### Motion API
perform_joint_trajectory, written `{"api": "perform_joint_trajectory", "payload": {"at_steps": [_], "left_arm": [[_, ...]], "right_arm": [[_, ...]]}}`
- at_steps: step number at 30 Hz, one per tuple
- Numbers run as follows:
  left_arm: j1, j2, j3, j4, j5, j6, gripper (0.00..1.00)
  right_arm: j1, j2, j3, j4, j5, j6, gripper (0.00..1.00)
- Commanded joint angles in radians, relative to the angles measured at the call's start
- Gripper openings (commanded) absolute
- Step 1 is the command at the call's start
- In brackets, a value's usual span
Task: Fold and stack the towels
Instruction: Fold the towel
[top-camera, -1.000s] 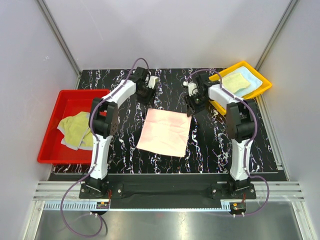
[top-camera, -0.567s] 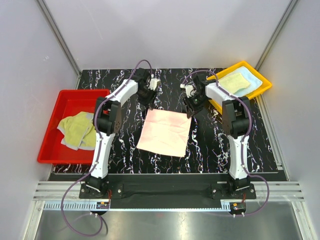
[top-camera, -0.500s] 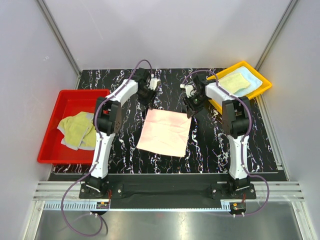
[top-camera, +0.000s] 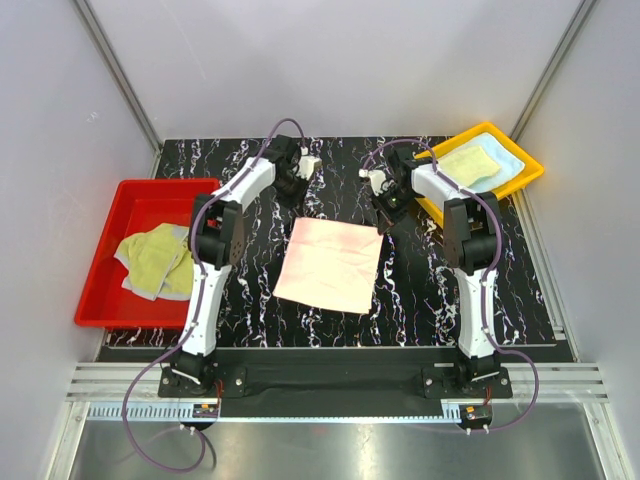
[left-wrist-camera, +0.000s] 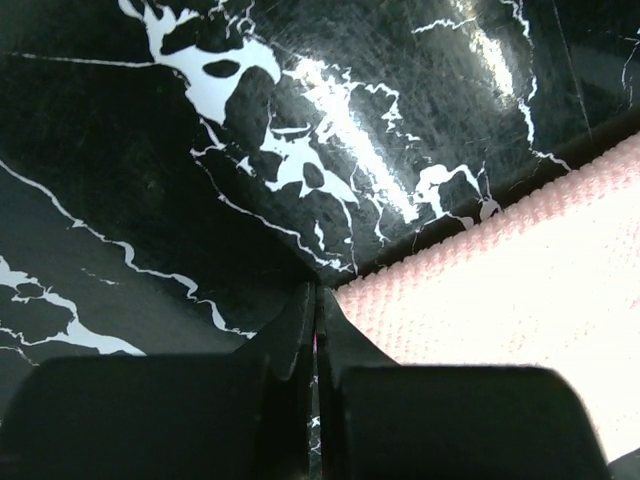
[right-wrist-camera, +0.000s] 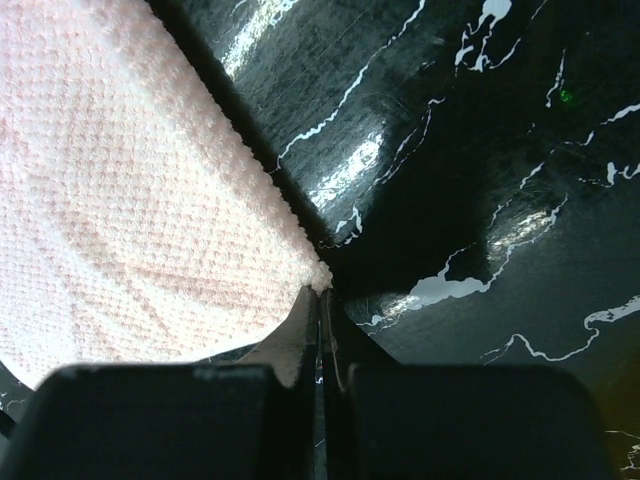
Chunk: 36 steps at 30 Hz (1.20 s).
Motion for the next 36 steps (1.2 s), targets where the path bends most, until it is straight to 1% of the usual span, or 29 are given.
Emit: {"api": "perform_joint_trajectory", "payload": {"at_steps": [1,9,15,16,17,20,23,24,28,31,36], "left_arm": [[0.027,-0.01,0.022,0.004,0.021,-0.002,0.0],[0.067,-0.169,-0.082,0.117,0.033,-0.046,0.0],[0.07,-0.16,-0.076,0.128,0.082,-0.062,0.0],[0.07,-0.151,-0.053,0.119,0.097,-0.065,0.05],[0.071,-0.139,-0.038,0.107,0.134,-0.062,0.19],[0.071,-0.093,-0.004,0.07,0.194,-0.042,0.33],[0.07,-0.079,-0.001,0.05,0.202,-0.014,0.39],[0.07,-0.076,-0.001,0.05,0.197,-0.008,0.44],[0.071,-0.048,0.031,0.023,0.171,0.041,0.47],[0.07,-0.019,0.061,-0.019,0.131,0.073,0.47],[0.071,-0.007,0.059,-0.031,0.134,0.092,0.47]], "right_arm": [[-0.005,-0.011,0.023,0.029,0.024,-0.056,0.0],[-0.005,-0.096,0.007,0.107,0.057,-0.084,0.0],[-0.002,-0.107,-0.003,0.114,0.049,-0.078,0.0],[-0.002,-0.107,-0.003,0.115,0.044,-0.075,0.0],[-0.002,-0.105,-0.006,0.115,0.041,-0.076,0.0],[-0.002,-0.101,-0.012,0.127,0.034,-0.08,0.0],[-0.002,-0.078,0.014,0.134,0.02,-0.089,0.0],[-0.002,-0.067,0.026,0.129,0.017,-0.093,0.0],[-0.002,-0.027,0.068,0.118,0.014,-0.095,0.0],[-0.002,-0.016,0.071,0.13,0.004,-0.098,0.0],[-0.002,-0.002,0.089,0.14,-0.009,-0.104,0.0]]}}
